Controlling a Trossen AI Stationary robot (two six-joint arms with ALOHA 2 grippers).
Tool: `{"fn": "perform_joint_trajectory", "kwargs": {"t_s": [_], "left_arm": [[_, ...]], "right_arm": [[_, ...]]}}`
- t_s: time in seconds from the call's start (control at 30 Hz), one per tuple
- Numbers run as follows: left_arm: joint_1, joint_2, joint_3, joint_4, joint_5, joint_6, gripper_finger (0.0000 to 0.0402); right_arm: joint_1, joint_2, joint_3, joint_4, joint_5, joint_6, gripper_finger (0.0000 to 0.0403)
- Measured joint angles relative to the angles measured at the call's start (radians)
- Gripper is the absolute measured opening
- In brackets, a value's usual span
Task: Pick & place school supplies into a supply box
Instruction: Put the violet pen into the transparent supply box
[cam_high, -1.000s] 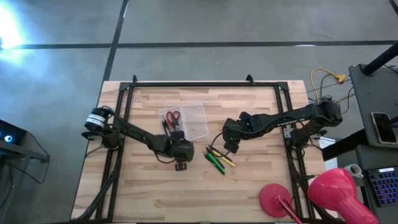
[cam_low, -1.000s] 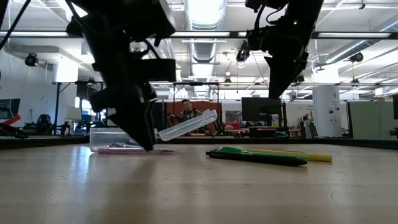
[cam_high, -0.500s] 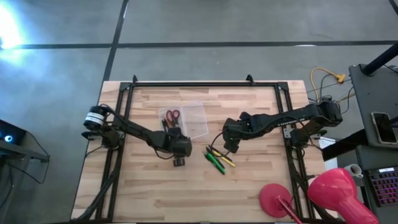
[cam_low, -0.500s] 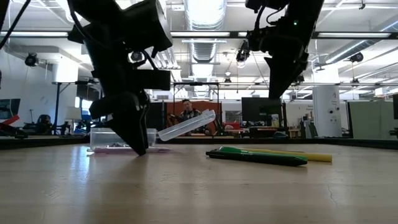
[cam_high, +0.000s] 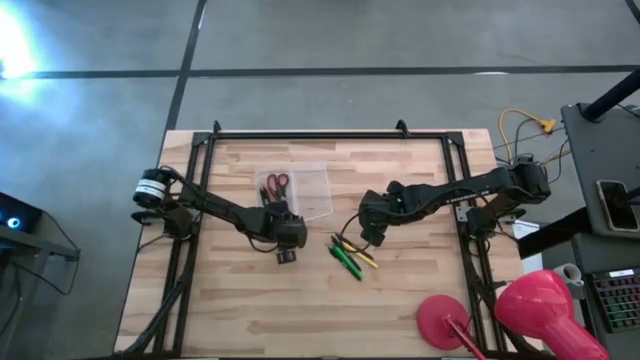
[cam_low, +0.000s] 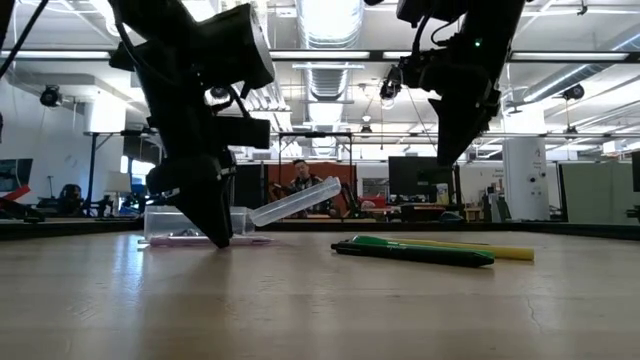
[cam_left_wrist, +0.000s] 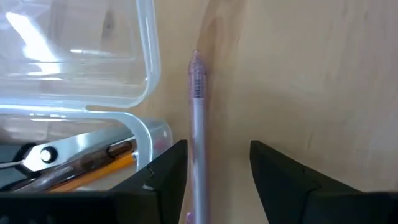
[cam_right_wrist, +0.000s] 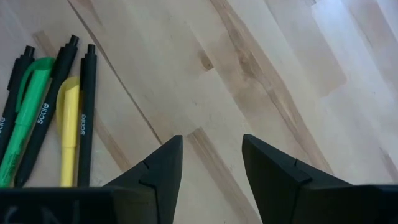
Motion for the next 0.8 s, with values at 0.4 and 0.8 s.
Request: {"fn": "perform_joint_trajectory", "kwargs": {"t_s": [0.4,0.8], "left_arm": [[0.048,-0.005,-0.072,0.044,0.098,-0.007,0.0157],[-0.007,-0.001,-0.028,0.023,0.182,-0.135,0.0157]], "right_arm": [[0.000,0.000,-0.016,0.005,0.001,0.004,0.0160],[0.000,0.000,-0.019,0.009,0.008,0.004,0.0160]]}}
